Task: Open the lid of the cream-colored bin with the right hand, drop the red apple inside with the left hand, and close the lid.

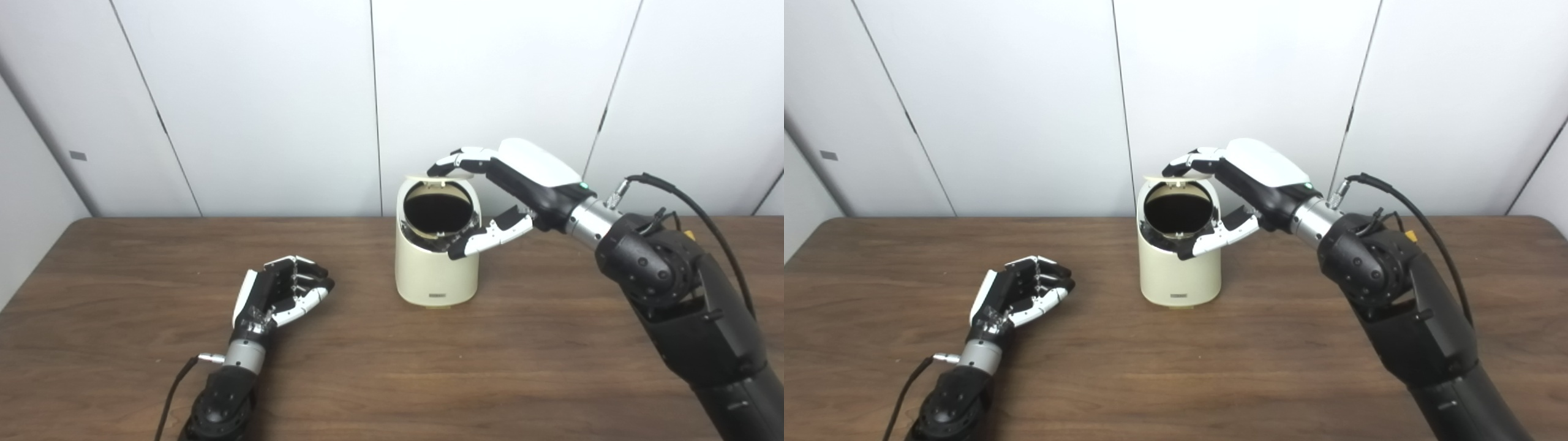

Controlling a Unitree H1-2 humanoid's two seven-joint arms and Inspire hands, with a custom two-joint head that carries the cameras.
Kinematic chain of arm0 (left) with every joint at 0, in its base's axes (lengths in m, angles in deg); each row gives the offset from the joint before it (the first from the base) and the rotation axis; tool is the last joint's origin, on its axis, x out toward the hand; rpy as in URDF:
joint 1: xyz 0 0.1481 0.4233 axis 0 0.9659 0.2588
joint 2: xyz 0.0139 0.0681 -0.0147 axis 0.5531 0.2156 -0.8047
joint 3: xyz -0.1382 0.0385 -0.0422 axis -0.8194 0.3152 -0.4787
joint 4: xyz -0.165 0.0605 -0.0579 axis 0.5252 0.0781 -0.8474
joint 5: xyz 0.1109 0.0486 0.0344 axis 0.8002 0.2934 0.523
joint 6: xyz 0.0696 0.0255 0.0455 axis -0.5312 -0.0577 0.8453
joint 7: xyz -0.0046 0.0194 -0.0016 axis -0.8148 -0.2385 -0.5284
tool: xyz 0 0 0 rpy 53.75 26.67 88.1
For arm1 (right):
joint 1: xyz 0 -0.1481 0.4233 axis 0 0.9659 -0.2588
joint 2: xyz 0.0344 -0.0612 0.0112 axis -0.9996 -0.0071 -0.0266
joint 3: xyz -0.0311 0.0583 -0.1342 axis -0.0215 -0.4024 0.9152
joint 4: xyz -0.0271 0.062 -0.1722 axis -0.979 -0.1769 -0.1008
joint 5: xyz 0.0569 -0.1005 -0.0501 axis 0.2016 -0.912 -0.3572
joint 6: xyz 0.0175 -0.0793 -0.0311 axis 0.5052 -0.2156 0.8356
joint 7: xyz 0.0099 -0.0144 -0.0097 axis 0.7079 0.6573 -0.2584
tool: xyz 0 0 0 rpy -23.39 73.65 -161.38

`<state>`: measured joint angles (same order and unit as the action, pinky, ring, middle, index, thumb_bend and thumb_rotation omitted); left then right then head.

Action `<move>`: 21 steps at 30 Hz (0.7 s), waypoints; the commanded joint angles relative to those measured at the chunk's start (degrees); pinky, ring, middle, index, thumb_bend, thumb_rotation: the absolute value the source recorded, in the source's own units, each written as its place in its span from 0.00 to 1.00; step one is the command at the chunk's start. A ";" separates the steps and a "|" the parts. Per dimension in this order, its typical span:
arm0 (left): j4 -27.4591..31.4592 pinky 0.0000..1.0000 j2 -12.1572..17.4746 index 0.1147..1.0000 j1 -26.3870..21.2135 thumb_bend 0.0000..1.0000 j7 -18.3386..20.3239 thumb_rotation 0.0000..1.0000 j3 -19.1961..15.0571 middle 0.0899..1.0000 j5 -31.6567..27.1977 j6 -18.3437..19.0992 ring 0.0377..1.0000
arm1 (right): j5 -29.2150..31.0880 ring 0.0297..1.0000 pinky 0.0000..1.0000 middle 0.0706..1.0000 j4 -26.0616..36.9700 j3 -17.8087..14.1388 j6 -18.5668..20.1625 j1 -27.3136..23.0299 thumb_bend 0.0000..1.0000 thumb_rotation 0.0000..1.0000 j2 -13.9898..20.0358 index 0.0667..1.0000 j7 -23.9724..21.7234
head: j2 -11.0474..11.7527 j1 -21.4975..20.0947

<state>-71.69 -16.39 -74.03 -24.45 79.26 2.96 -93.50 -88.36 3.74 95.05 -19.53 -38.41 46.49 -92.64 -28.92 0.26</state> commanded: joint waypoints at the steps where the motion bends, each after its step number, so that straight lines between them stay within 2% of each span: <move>1: 1.74 0.43 -0.10 0.43 -0.52 0.50 0.01 0.06 0.31 0.56 0.17 0.79 0.51 | -0.16 0.96 0.92 0.80 1.83 -0.33 0.28 -2.00 0.73 0.45 1.13 0.79 -0.52 | -0.08 0.10; 9: 2.60 0.43 -0.44 0.43 -0.23 0.50 -0.30 0.06 0.20 0.55 0.12 1.48 0.51 | -0.89 1.00 0.90 0.81 2.08 0.11 0.67 -2.28 0.74 0.44 1.15 0.79 -2.36 | -0.66 0.58; 17: 3.54 0.42 -0.51 0.43 -0.03 0.50 -0.58 0.06 0.45 0.55 0.78 2.29 0.51 | -2.16 1.00 0.93 0.79 2.65 0.42 0.08 -2.18 0.73 0.43 1.80 0.79 -3.55 | -1.13 0.92; 21: 3.84 0.43 -0.47 0.43 0.07 0.50 -0.87 0.06 0.56 0.56 1.11 2.59 0.52 | -2.48 1.00 0.97 0.79 3.23 0.67 -0.19 -1.98 0.73 0.46 2.22 0.78 -4.06 | -1.49 1.00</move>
<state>-69.59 -16.90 -73.41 -25.33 79.49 3.42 -91.17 -90.73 5.26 96.41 -18.93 -38.41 47.63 -97.19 -30.23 1.23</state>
